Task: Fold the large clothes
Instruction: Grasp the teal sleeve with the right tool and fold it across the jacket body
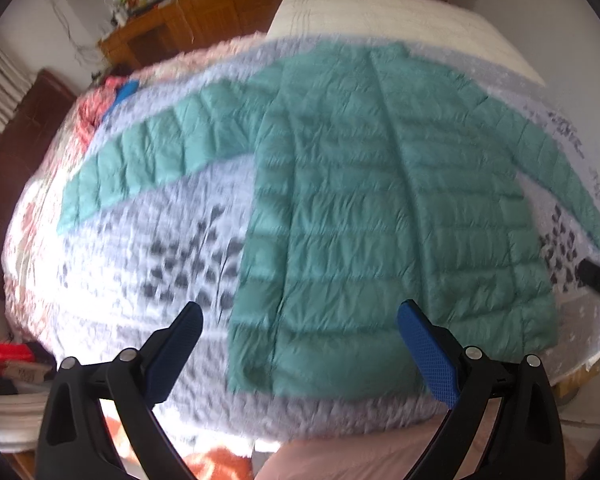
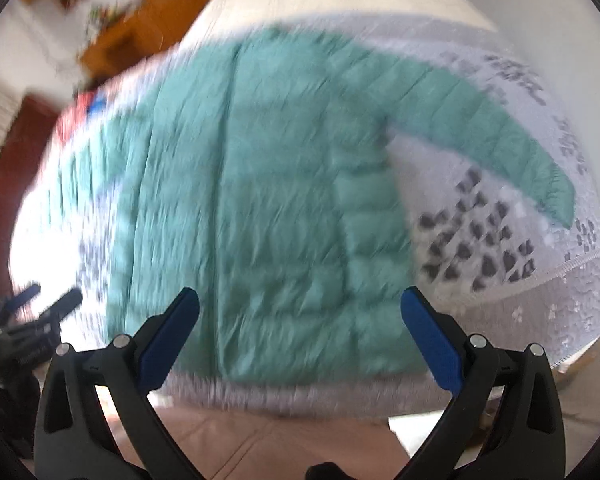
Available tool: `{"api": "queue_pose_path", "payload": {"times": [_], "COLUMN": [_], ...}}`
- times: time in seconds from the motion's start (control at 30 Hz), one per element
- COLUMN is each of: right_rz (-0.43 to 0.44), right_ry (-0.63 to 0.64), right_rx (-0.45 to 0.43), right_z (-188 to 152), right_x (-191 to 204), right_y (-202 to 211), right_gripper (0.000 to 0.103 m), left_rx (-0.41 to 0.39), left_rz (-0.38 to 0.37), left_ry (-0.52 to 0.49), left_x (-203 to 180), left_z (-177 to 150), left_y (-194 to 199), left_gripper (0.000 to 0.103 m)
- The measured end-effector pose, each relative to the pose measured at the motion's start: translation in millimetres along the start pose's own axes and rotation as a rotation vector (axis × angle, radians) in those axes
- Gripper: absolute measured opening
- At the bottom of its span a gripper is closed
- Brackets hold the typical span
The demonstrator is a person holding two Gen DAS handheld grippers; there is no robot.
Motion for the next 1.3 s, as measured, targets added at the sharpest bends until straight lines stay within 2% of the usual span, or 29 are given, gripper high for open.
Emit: {"api": "queue_pose_path", "payload": {"times": [0.1, 0.2, 0.3, 0.37, 0.43, 0.57, 0.63, 0.7, 0.77, 0.83, 0.9, 0.93, 0.97, 1.0, 1.07, 1.17, 1.23, 1.3], "right_rz": [-0.006, -0.055, -0.082, -0.110, -0.121, 0.021, 0.047, 0.076, 0.087, 0.106, 0.131, 0.132, 0.131, 0.144, 0.241, 0.313, 0.397, 0.446], "right_ry": [-0.115, -0.233, -0.392, -0.447, -0.514, -0.605, -0.665, -0.687, -0.691, -0.701, -0.716, -0.721, -0.720, -0.720, -0.741, -0.707, -0.646, -0.560], "right_rx": [-0.101, -0.181, -0.221, -0.241, -0.222, -0.212, -0.177, -0.149, -0.136, -0.130, -0.115, -0.114, -0.117, -0.121, -0.139, -0.215, -0.272, -0.306], "right_z": [21.5, 37.7, 47.9, 52.3, 53.5, 58.4, 60.1, 61.1, 61.0, 58.8, 58.1, 57.9, 59.7, 60.4, 66.3, 80.8, 100.9, 122.1], "right_x": [-56.0, -123.3, -209.7, -257.1, -303.9, -362.5, -383.4, -393.8, -399.7, -405.0, -410.5, -413.3, -414.6, -414.9, -411.9, -396.4, -373.1, -341.1], "right_y": [9.4, 14.0, 8.5, 2.2, -11.2, -39.3, -58.5, -75.2, -85.2, -91.6, -100.9, -103.6, -105.3, -104.4, -103.4, -83.7, -67.1, -54.4], "right_gripper": [0.100, 0.100, 0.100, 0.100, 0.100, 0.100, 0.100, 0.100, 0.099, 0.092, 0.068, 0.065, 0.055, 0.040, 0.019, 0.013, 0.013, 0.013], "left_rx": [-0.101, -0.184, -0.241, -0.286, -0.301, -0.260, -0.222, -0.186, -0.148, -0.127, -0.114, -0.102, -0.093, -0.083, -0.048, -0.016, -0.019, -0.025], "left_rz": [-0.011, -0.043, -0.082, -0.095, -0.124, -0.239, -0.267, -0.285, -0.271, -0.262, -0.269, -0.273, -0.274, -0.277, -0.286, -0.299, -0.303, -0.309], "left_ry": [-0.033, -0.089, -0.153, -0.192, -0.206, -0.187, -0.161, -0.142, -0.143, -0.134, -0.116, -0.106, -0.103, -0.097, -0.083, -0.049, -0.038, -0.038], "left_x": [-18.4, -48.1, -85.5, -114.5, -141.9, -191.7, -207.6, -222.0, -232.3, -235.1, -234.7, -233.9, -235.0, -234.6, -229.3, -216.3, -206.9, -197.4], "left_z": [24.2, 53.9, 84.6, 108.3, 128.6, 165.6, 178.4, 187.5, 195.9, 201.8, 206.2, 208.7, 210.2, 212.0, 213.9, 214.6, 214.4, 213.0], "left_y": [2.4, -0.3, -10.0, -20.1, -32.5, -68.4, -85.6, -105.0, -125.9, -140.9, -152.4, -159.2, -166.3, -173.2, -184.7, -193.8, -194.0, -191.2], "left_gripper": [0.098, 0.098, 0.098, 0.098, 0.098, 0.098, 0.098, 0.098, 0.098, 0.098, 0.097, 0.097, 0.095, 0.092, 0.084, 0.082, 0.082, 0.082]}}
Point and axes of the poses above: each gripper's, at about its wrist camera, not at the fingertips, and y roughly against the way its jaws point, x to its left, z to its top, the point moved 5 cm from there along -y, roughly the way its jaws point, and after that the axes turned 1 degree about z, right-handed, at the moved point
